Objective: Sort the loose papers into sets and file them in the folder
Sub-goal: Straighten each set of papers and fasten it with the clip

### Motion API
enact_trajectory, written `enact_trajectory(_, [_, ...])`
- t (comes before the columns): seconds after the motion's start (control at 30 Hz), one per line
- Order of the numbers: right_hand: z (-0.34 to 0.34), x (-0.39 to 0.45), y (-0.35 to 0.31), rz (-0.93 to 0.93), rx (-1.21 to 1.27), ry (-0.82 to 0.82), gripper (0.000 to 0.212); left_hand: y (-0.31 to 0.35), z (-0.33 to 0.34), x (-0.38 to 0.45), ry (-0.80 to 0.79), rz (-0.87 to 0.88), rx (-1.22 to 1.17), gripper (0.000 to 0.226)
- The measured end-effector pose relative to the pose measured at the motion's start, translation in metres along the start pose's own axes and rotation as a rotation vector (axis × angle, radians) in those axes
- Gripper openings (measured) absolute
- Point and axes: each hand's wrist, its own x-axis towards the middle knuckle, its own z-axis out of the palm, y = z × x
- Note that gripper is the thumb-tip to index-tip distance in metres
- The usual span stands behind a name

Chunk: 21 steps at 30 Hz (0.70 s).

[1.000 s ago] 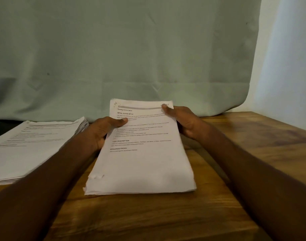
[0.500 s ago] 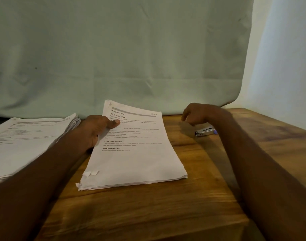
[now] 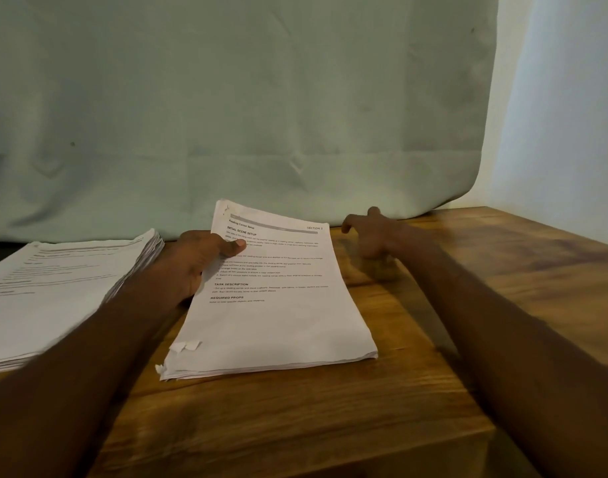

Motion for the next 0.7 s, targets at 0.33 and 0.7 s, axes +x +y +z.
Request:
enact_trajectory(0.33, [0.026, 0.007, 0.009, 0.085, 0.14, 0.299, 0.036, -0.001, -0.003, 0.008, 0.028, 0.034, 0.036, 0.025])
enact_trajectory(0.7, [-0.002, 0.01, -0.009, 0.064, 1.461, 0.271, 0.032, -0.007, 0.0, 0.015, -0.109, 0.042, 0.045, 0.03])
